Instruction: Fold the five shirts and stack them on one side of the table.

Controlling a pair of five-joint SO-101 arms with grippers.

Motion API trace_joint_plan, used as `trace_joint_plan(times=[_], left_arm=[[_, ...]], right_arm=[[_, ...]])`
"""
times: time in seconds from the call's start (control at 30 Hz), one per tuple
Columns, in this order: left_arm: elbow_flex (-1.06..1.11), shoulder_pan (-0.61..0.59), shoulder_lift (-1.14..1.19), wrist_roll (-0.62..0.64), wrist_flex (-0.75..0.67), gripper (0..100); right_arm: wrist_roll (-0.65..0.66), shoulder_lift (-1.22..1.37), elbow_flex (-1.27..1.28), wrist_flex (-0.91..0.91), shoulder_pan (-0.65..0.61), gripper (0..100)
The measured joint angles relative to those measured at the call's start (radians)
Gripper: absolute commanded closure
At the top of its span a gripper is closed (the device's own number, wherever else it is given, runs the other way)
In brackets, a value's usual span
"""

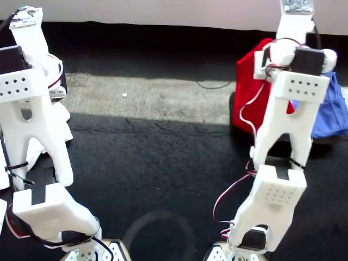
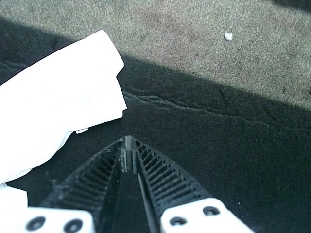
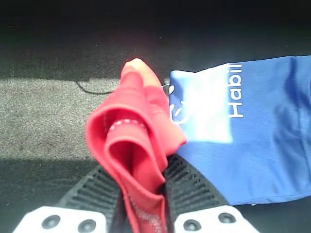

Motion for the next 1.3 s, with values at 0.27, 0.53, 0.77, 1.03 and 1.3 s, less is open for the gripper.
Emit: trace_joint_plan(times=[0.27,0.53,0.77,1.03,1.3], left_arm=[[0.000,0.000,0.000,0.000,0.000,99],[0.000,0.000,0.000,0.000,0.000,99],[0.000,0.000,0.000,0.000,0.000,99],[0.000,0.000,0.000,0.000,0.000,99],[0.000,0.000,0.000,0.000,0.000,99]], right_arm=[[0.080,-0.028,0.021,-0.002,0.152,99.2],[0.232,0.081,0.120,-0.209,0.273,99.2],[0.336,0.242,0.127,-0.427,0.348,99.2],[0.351,0.344,0.127,-0.551,0.391,96.8],[0.351,0.358,0.127,-0.608,0.396,66.4]])
